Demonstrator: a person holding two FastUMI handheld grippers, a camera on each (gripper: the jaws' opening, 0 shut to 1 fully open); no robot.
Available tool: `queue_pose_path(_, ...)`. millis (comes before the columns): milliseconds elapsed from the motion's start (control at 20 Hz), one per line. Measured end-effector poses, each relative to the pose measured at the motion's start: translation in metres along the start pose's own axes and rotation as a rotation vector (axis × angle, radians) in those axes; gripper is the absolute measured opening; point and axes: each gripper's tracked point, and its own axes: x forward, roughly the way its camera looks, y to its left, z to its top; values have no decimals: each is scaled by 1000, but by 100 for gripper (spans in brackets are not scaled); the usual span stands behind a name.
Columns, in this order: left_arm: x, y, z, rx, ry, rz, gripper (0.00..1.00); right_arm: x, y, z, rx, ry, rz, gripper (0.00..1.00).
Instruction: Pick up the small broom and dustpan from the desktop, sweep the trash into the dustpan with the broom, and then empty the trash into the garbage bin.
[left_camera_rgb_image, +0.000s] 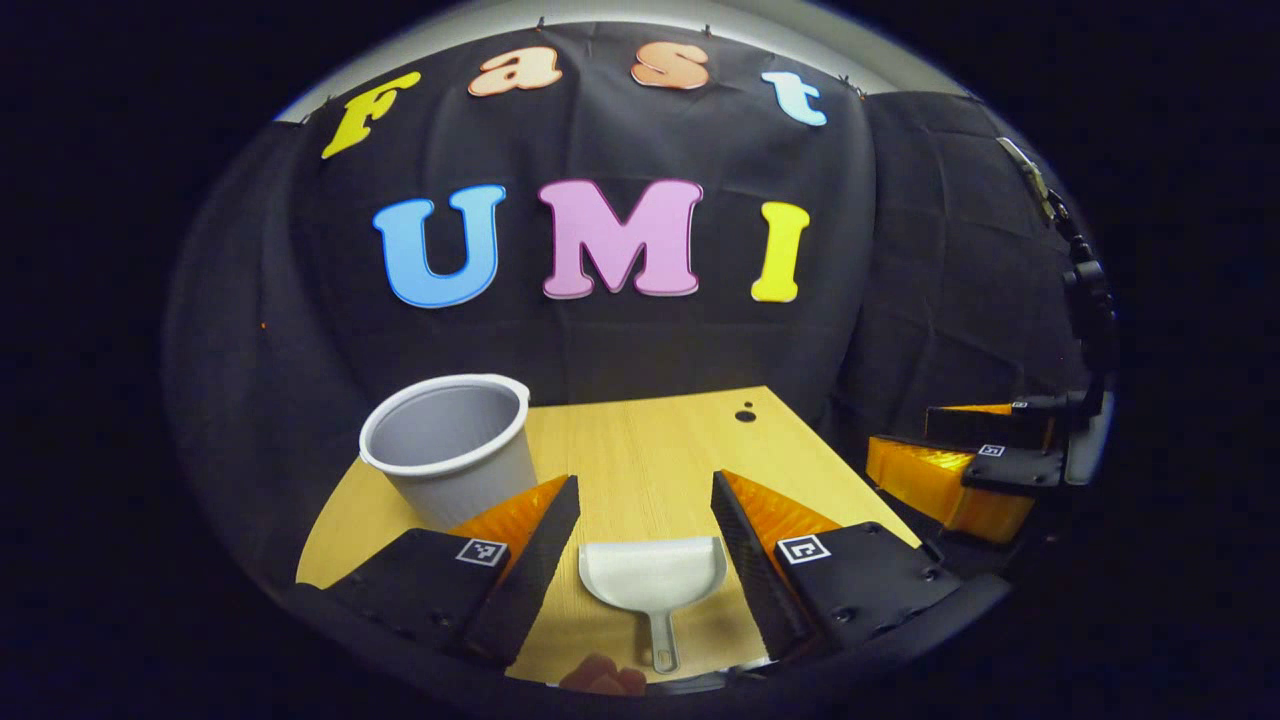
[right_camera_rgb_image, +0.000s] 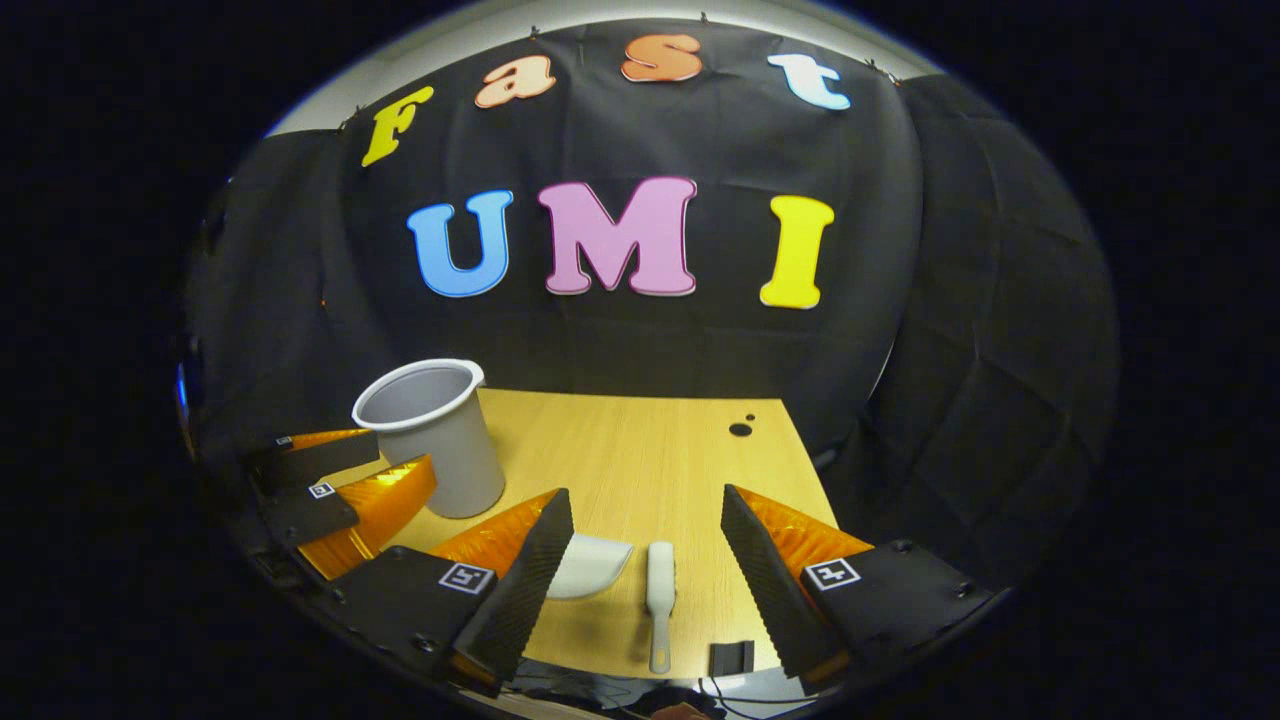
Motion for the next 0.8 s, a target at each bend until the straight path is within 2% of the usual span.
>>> queue_pose_path(200,-7,-5,1,7,-123,29,80,-16,9,20,-19,-100,17,96)
queue_pose_path(500,-54,5,46,-22,-382,32,78,-29,16,65,-79,-272,3,96)
queue_pose_path(650,-61,1,52,34,-435,28,78,-35,20,72,-92,-323,16,96)
queue_pose_path(800,-56,-5,58,38,-438,10,79,-43,21,88,-91,-382,15,96)
